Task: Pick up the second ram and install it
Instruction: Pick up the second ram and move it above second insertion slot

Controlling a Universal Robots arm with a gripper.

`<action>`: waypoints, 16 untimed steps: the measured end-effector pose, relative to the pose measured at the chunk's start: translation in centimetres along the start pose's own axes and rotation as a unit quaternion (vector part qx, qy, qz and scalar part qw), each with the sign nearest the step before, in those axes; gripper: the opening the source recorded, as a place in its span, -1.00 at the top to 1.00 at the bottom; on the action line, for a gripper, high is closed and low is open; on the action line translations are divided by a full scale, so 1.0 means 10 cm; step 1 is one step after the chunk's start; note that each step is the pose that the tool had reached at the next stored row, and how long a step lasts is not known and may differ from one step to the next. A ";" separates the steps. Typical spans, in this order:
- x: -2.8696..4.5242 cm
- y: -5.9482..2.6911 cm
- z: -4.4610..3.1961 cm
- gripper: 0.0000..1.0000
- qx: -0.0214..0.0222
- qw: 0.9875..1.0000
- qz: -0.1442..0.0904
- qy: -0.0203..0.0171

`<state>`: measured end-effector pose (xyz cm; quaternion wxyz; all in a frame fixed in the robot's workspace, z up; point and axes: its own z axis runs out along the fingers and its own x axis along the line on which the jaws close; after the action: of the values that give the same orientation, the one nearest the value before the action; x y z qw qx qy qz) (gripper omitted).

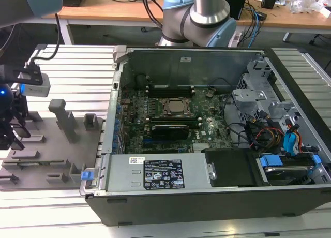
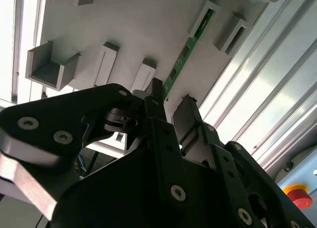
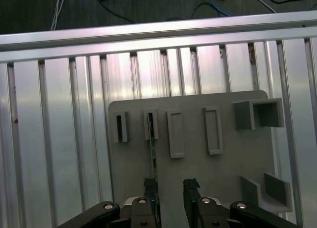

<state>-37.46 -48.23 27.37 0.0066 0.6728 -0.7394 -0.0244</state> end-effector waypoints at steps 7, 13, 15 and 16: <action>0.002 -0.003 0.056 0.28 0.000 1.000 0.000 0.000; 0.004 -0.005 0.111 0.28 0.000 1.000 0.000 0.000; 0.005 -0.006 0.133 0.28 0.000 1.000 0.000 0.000; 0.005 -0.006 0.139 0.28 0.000 1.000 -0.001 0.000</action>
<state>-37.46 -48.25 25.98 0.0066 0.6731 -0.7391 -0.0244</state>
